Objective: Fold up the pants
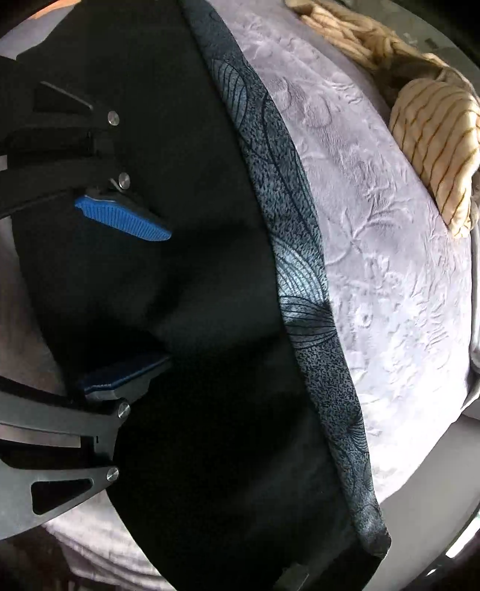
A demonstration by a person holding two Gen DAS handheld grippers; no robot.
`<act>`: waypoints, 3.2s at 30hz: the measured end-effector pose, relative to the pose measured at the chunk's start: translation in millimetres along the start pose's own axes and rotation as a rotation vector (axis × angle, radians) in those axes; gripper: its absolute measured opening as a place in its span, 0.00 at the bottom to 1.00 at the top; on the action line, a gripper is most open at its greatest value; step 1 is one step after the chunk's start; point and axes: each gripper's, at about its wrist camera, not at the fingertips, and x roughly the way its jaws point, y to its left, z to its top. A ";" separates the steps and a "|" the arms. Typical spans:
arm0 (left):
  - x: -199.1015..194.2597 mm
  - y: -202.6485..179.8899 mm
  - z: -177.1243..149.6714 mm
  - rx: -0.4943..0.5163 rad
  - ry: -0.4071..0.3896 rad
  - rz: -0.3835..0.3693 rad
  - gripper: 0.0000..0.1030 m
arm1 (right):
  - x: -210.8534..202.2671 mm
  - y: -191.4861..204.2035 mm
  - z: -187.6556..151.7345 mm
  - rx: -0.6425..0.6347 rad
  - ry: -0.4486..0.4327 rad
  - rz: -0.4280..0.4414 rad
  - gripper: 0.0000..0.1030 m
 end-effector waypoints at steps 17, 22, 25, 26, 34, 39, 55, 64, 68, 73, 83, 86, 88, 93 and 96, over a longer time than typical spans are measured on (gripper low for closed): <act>-80.5 237.7 -90.5 -0.196 -0.079 0.141 0.62 | 127.9 238.8 -131.3 -0.619 0.132 -0.347 0.23; -85.9 302.9 -130.1 -0.291 -0.027 0.195 0.62 | 240.3 252.8 -213.2 -0.814 0.248 -0.633 0.63; -88.0 320.1 -139.9 -0.311 -0.019 0.199 0.62 | 244.8 276.1 -236.7 -0.935 0.240 -0.677 0.69; -88.4 322.3 -141.5 -0.311 -0.014 0.200 0.62 | 238.5 289.0 -243.6 -0.985 0.232 -0.661 0.69; -94.0 310.4 -104.5 -0.277 -0.052 -0.059 0.62 | 161.2 254.7 -181.0 -0.514 0.319 -0.146 0.70; -87.2 262.2 -77.1 -0.208 -0.039 -0.276 0.62 | 141.6 149.8 -150.8 0.016 0.334 0.049 0.67; -42.9 223.9 -50.9 -0.215 0.055 -0.333 0.62 | 140.9 100.3 -158.5 0.236 0.320 0.145 0.42; -57.7 223.5 -80.3 -0.183 0.003 -0.168 0.55 | 139.6 106.6 -173.0 0.193 0.392 0.127 0.04; -31.4 226.1 -84.5 -0.224 0.059 -0.131 0.56 | 165.5 84.7 -184.1 0.216 0.406 0.073 0.04; -62.3 226.6 -80.7 -0.164 -0.021 -0.072 0.56 | 138.2 124.1 -163.8 -0.046 0.514 0.111 0.52; -72.3 192.3 -36.4 -0.100 -0.081 -0.152 0.56 | 114.7 79.5 -42.8 -0.144 0.319 -0.014 0.59; -50.7 167.3 -23.1 -0.056 -0.072 -0.168 0.56 | 147.6 51.2 -36.8 -0.090 0.384 -0.003 0.59; -38.8 160.2 -17.9 -0.051 -0.046 -0.131 0.56 | 163.5 36.8 -39.8 -0.009 0.425 0.066 0.40; -22.8 170.9 -33.2 -0.064 -0.008 -0.134 0.56 | 147.1 65.5 -45.4 -0.011 0.424 0.155 0.34; -16.1 166.7 -39.9 -0.007 0.000 -0.124 0.56 | 152.4 81.1 -49.5 -0.168 0.411 -0.048 0.35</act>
